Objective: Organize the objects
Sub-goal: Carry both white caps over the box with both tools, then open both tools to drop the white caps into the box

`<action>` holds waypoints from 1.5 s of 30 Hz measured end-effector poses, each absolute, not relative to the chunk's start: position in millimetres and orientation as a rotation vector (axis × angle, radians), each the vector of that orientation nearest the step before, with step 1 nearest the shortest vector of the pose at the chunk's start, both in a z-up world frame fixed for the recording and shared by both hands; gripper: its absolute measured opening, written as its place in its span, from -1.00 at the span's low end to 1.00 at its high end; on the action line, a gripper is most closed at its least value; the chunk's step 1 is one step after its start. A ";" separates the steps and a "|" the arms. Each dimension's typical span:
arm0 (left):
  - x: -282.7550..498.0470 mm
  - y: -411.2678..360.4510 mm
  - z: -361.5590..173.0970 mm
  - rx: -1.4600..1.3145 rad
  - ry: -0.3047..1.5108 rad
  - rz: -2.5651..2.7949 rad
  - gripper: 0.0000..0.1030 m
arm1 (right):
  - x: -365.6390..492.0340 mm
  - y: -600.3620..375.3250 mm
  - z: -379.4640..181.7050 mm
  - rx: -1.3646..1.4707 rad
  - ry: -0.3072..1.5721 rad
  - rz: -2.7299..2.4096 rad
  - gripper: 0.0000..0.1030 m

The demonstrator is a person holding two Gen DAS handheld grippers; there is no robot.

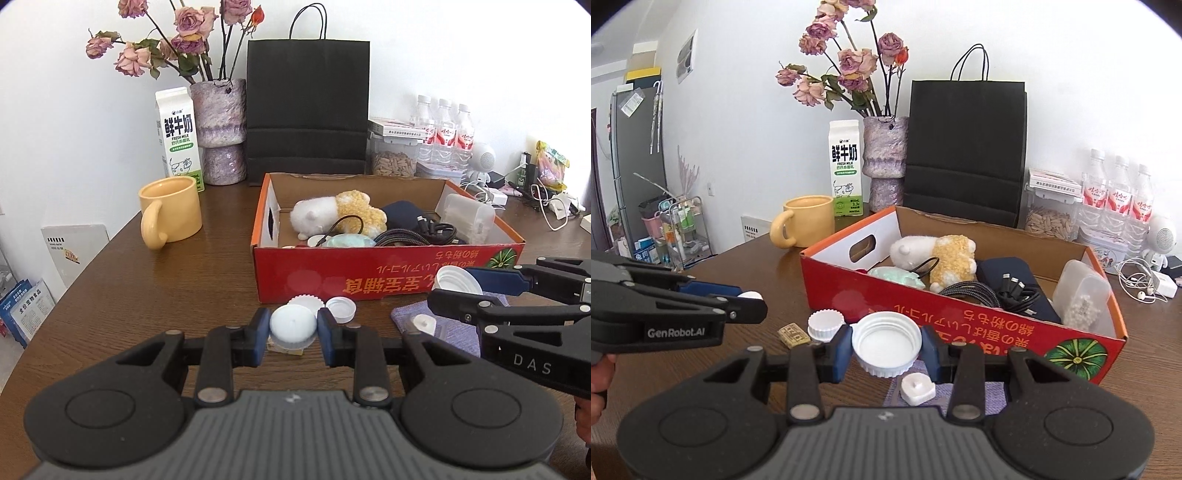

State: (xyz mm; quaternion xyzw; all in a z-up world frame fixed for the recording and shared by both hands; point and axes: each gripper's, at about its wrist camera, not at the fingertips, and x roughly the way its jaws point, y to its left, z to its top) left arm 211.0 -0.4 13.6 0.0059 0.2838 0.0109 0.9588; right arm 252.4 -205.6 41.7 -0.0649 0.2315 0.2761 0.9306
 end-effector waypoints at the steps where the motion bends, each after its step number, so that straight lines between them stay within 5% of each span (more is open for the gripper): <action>1: 210.2 -3.7 16.1 0.014 0.570 0.016 -0.43 | 250.3 -209.8 44.0 -0.130 0.468 0.557 -0.25; 24: 262.8 -59.7 49.1 0.053 0.485 -0.063 -0.43 | 278.8 -262.3 65.5 -0.102 0.395 0.452 -0.25; 45: 364.7 -45.0 21.3 -0.018 0.476 -0.069 -0.43 | 385.3 -237.3 42.0 -0.102 0.427 0.453 -0.25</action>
